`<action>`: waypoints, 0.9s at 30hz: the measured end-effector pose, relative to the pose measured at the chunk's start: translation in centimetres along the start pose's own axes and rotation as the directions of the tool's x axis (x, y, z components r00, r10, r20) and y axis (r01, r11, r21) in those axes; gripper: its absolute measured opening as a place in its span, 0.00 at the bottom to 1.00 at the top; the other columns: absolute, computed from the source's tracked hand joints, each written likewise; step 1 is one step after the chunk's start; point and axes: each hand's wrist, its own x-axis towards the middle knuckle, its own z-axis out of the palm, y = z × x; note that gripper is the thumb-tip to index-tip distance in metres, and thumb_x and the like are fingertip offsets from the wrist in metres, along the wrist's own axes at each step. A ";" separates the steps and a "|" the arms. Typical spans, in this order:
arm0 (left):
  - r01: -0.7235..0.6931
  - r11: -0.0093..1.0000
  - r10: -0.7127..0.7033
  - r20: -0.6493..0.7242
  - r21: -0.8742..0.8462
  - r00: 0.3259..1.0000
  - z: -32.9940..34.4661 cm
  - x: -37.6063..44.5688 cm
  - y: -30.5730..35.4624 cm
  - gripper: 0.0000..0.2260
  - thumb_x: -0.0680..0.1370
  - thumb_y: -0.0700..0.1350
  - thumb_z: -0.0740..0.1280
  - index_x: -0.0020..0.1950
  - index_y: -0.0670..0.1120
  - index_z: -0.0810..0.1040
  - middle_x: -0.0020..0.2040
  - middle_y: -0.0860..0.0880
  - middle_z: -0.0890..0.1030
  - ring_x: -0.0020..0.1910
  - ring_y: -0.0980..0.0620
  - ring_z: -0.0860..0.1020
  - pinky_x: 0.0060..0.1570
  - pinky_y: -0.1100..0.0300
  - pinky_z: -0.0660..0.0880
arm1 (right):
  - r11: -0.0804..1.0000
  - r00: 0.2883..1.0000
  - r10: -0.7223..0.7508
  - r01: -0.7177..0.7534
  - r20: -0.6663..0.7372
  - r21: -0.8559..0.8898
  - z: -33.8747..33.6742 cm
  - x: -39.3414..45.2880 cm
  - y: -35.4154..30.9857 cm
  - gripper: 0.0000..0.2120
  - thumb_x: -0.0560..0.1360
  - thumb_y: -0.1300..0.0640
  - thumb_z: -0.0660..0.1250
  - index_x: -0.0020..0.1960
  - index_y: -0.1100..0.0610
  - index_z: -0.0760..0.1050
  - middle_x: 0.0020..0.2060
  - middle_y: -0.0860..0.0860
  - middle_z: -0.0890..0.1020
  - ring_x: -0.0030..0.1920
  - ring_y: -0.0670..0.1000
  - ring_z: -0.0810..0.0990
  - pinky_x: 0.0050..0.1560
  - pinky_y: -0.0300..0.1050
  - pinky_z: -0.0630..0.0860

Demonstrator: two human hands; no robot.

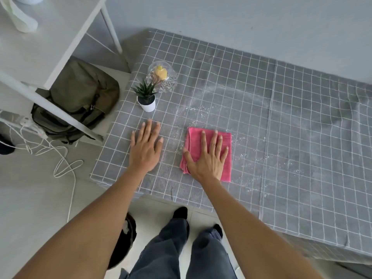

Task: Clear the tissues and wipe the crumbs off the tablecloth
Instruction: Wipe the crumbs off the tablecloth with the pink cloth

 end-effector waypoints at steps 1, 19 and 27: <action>-0.002 1.000 0.002 -0.027 -0.001 1.000 0.2 -0.1 0.0 0.26 0.81 0.57 0.40 0.78 0.53 0.46 0.78 0.50 0.44 0.77 0.50 0.42 0.74 0.46 0.40 | 1.000 1.000 0.007 -0.007 -0.011 -0.004 0.2 0.0 0.0 0.41 0.72 0.26 0.44 0.76 0.45 0.34 0.76 0.52 0.34 0.75 0.54 0.33 0.72 0.58 0.30; 0.015 1.000 -0.016 -0.093 -0.006 0.996 0.4 -0.1 -0.2 0.24 0.82 0.56 0.44 0.78 0.54 0.50 0.79 0.50 0.48 0.78 0.52 0.45 0.75 0.48 0.42 | 0.999 0.999 0.012 -0.010 -0.051 0.030 0.3 0.4 0.8 0.30 0.78 0.35 0.40 0.77 0.43 0.37 0.77 0.49 0.38 0.75 0.51 0.33 0.74 0.58 0.34; 0.020 1.000 -0.020 -0.093 -0.002 0.996 0.5 0.0 -0.2 0.25 0.81 0.56 0.44 0.78 0.54 0.48 0.79 0.50 0.48 0.78 0.51 0.47 0.75 0.47 0.43 | 0.996 0.997 0.075 -0.075 0.005 -0.043 0.1 0.4 0.1 0.43 0.69 0.23 0.40 0.75 0.42 0.32 0.75 0.49 0.32 0.75 0.53 0.31 0.72 0.62 0.31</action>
